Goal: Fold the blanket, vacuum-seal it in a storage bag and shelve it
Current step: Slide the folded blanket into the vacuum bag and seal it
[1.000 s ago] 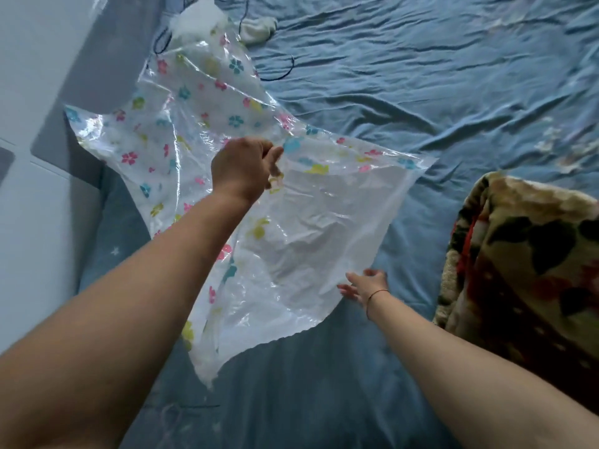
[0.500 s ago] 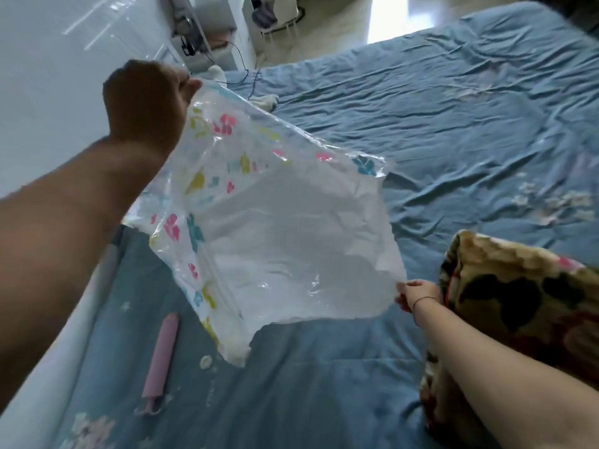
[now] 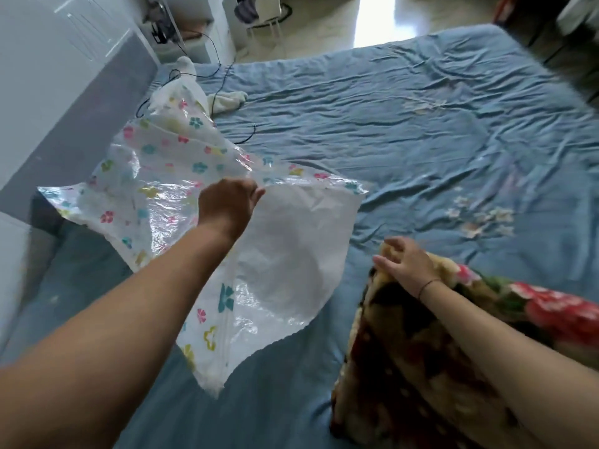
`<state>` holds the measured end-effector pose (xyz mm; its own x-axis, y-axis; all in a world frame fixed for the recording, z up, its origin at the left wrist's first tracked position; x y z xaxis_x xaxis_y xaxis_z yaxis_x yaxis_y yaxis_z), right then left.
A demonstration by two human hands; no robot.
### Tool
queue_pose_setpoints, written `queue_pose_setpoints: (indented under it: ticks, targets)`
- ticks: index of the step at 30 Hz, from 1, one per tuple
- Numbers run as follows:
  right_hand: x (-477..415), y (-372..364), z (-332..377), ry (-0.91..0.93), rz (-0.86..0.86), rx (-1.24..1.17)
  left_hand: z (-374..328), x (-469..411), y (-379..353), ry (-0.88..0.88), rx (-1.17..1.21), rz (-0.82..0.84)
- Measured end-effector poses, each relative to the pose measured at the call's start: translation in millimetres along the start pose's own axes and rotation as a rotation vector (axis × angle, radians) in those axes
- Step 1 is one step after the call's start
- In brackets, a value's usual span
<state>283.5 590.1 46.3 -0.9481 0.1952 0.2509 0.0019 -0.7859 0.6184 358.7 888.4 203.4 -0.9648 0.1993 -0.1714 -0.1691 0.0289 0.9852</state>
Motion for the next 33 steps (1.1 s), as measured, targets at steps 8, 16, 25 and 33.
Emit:
queue_pose_setpoints:
  ticks: [8, 16, 25, 33]
  targets:
    - [-75.7, 41.3, -94.9, -0.148, 0.503, 0.573, -43.2, -2.7, -39.0, 0.086, 0.048, -0.020]
    - [-142.8, 4.3, -124.9, -0.316, 0.846, 0.513, -39.2, -19.0, -53.5, 0.025, 0.039, -0.071]
    - [-169.8, -12.8, -151.8, -0.549, 1.169, 0.257, -22.4, -41.5, -88.4, -0.047, 0.077, -0.170]
    - [-148.1, -7.1, -122.0, -0.595, 1.322, 0.084, -24.7, -32.5, -95.8, -0.057, 0.115, -0.165]
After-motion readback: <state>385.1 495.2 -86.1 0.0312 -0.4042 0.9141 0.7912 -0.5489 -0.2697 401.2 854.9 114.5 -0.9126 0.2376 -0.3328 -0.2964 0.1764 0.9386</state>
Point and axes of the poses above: each hand's wrist, its own x-axis away from the middle knuckle, its own y-axis out of the back of the hand, z = x × y, the point moved 1 cm from there along -x, towards the middle knuckle, and after that the axes turned 2 degrees about -y, right-handed, at the moved point
